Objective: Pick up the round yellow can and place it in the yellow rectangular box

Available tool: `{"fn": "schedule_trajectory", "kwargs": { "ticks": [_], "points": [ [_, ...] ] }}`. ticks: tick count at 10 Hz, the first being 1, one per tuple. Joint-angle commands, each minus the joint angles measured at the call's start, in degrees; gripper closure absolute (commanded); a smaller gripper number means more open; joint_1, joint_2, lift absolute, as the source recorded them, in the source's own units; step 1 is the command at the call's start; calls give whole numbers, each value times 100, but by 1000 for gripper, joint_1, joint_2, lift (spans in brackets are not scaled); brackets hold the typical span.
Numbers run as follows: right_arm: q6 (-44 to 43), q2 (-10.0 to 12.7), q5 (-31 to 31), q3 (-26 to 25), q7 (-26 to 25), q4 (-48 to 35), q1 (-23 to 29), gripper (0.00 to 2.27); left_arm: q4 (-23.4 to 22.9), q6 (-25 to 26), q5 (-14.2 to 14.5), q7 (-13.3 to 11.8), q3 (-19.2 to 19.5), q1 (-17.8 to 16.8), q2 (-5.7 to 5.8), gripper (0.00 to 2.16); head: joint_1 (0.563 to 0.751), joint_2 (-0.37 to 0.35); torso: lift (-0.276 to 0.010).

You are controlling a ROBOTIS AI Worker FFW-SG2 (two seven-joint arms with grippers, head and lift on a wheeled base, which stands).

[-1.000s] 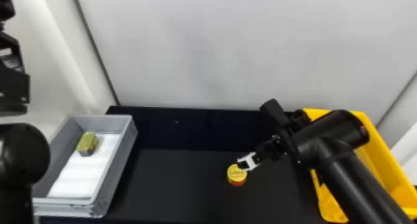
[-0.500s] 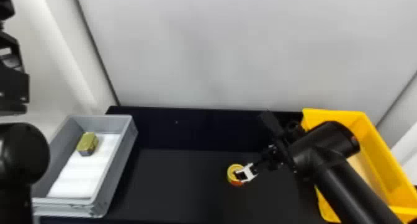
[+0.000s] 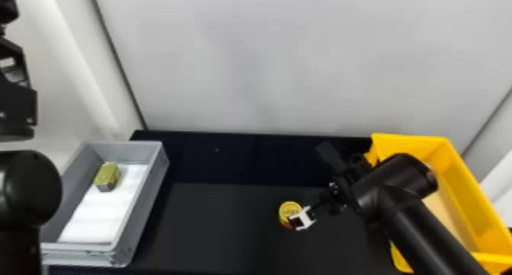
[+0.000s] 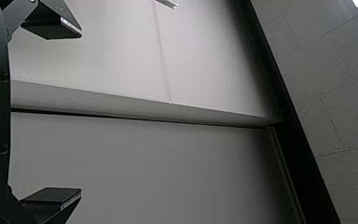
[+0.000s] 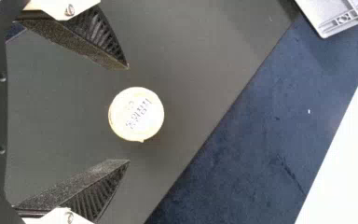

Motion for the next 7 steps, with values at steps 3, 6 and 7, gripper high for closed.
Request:
{"fn": "schedule_trajectory", "kwargs": {
  "ticks": [3,6,7],
  "points": [
    [-430,61,-53,26,29,408,-13,44,26,-19,0,0,-35,-43,-12,88,694,54,-3],
    [-659,131,-71,-71,-76,733,-110,41,52,-63,0,0,-52,-70,-12,88,694,54,-3],
    [-694,131,-88,-71,-94,777,-119,41,52,-63,0,0,-61,-70,-12,88,694,54,-3]
  ]
}}
